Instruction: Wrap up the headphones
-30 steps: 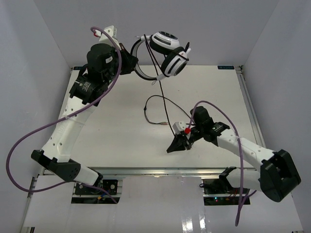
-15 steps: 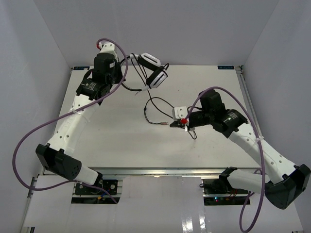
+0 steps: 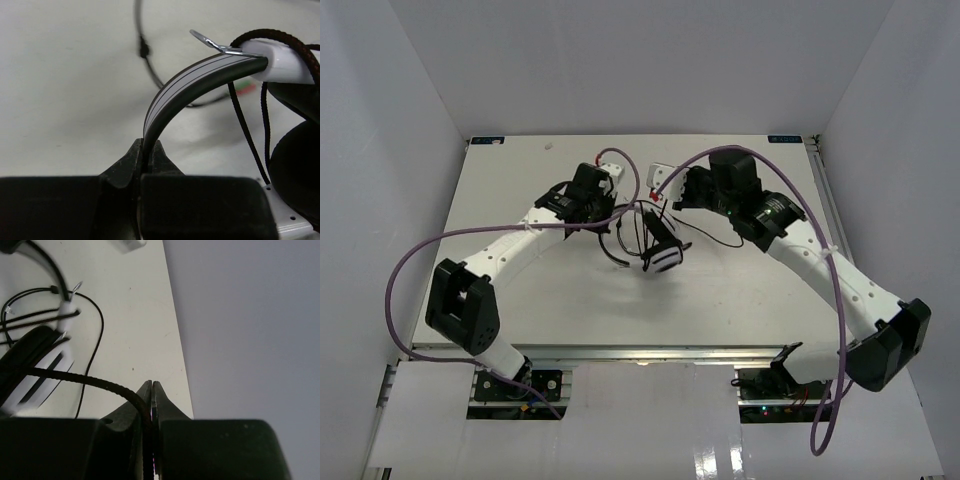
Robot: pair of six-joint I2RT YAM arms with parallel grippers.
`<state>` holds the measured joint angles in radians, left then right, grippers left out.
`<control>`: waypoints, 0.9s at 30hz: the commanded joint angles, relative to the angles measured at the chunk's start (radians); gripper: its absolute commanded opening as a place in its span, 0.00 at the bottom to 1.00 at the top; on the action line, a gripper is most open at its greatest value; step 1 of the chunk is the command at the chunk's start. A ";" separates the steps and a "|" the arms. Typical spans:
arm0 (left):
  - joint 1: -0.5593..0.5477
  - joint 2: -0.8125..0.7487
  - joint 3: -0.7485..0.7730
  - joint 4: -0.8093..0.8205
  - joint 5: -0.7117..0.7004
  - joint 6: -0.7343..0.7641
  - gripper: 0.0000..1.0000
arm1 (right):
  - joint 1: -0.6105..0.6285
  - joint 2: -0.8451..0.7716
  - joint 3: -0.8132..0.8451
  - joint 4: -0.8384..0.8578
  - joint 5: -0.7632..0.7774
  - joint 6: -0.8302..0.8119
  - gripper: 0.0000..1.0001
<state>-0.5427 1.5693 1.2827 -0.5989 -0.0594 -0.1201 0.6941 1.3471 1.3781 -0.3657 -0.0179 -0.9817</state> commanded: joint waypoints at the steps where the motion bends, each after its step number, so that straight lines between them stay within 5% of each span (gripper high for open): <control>1: -0.018 -0.154 -0.044 0.095 0.354 0.019 0.00 | -0.030 0.051 -0.016 0.151 0.094 0.041 0.08; 6: -0.022 -0.285 -0.090 0.156 0.492 -0.039 0.00 | -0.243 0.055 -0.092 0.147 -0.206 0.222 0.08; 9: -0.022 -0.321 -0.081 0.198 0.560 -0.089 0.00 | -0.354 0.045 -0.156 0.141 -0.600 0.316 0.08; 18: -0.022 -0.341 0.036 0.465 0.694 -0.357 0.00 | -0.373 0.142 -0.227 0.129 -1.420 0.525 0.14; 27: -0.022 -0.284 0.310 0.409 0.391 -0.451 0.00 | -0.212 0.146 -0.225 0.120 -1.490 0.568 0.24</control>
<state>-0.5659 1.2878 1.4285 -0.2025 0.5069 -0.4784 0.3949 1.5199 1.1589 -0.2726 -1.3834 -0.4531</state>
